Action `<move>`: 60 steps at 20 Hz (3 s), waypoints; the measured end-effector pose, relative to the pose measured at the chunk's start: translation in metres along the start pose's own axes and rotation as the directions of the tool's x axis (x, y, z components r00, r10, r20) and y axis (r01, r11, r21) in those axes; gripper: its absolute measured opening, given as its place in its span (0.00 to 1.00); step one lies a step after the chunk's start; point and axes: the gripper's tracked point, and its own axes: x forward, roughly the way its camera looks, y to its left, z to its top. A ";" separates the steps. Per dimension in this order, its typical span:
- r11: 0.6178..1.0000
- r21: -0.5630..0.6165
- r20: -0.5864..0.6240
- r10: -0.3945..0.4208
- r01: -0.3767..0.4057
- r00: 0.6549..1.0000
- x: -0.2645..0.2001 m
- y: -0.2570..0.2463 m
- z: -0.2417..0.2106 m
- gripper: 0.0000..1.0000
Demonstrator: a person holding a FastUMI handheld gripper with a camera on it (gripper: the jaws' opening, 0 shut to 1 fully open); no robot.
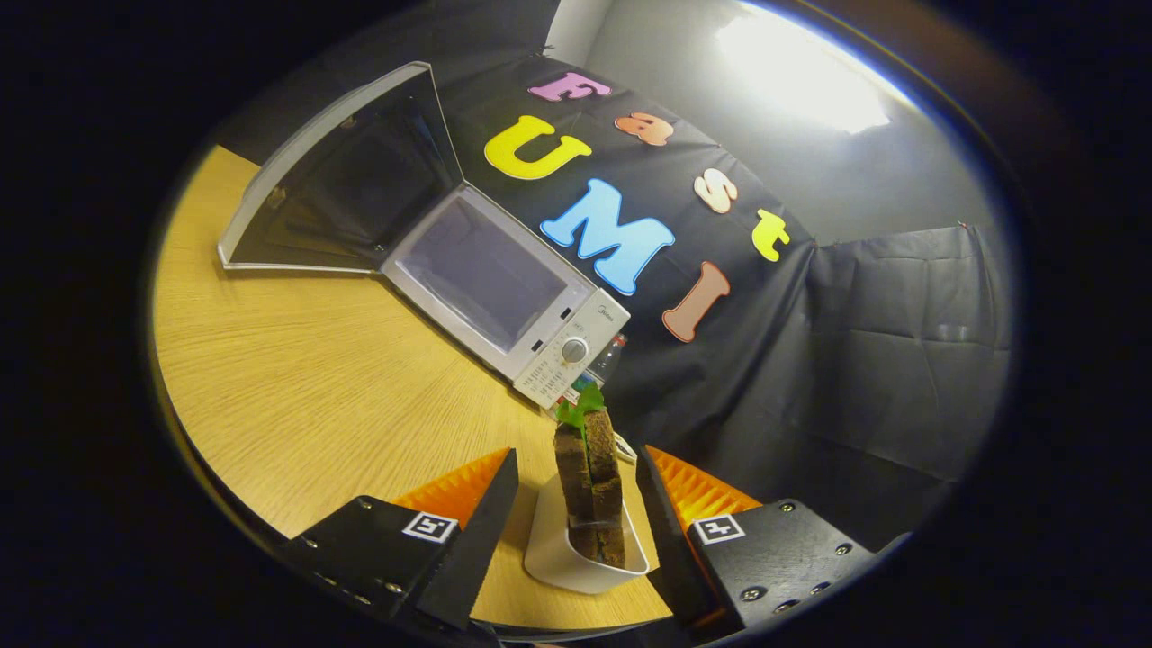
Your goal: Open the microwave, put the food inside, and close the microwave door.
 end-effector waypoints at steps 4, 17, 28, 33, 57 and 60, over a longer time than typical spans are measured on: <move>0.998 0.029 -0.040 -0.056 0.057 0.998 0.010 -0.013 -0.011 0.54; 0.959 0.278 0.042 0.038 -0.049 0.998 -0.010 -0.038 0.040 0.25; 0.604 0.675 0.241 0.362 -0.424 0.900 -0.015 0.037 0.147 0.25; 0.439 0.782 0.275 0.394 -0.442 0.877 0.037 0.059 0.174 0.25; 0.052 0.976 0.177 0.376 -0.212 0.910 0.338 0.167 0.219 0.25; 0.070 0.975 0.177 0.344 -0.213 0.922 0.351 0.170 0.210 0.25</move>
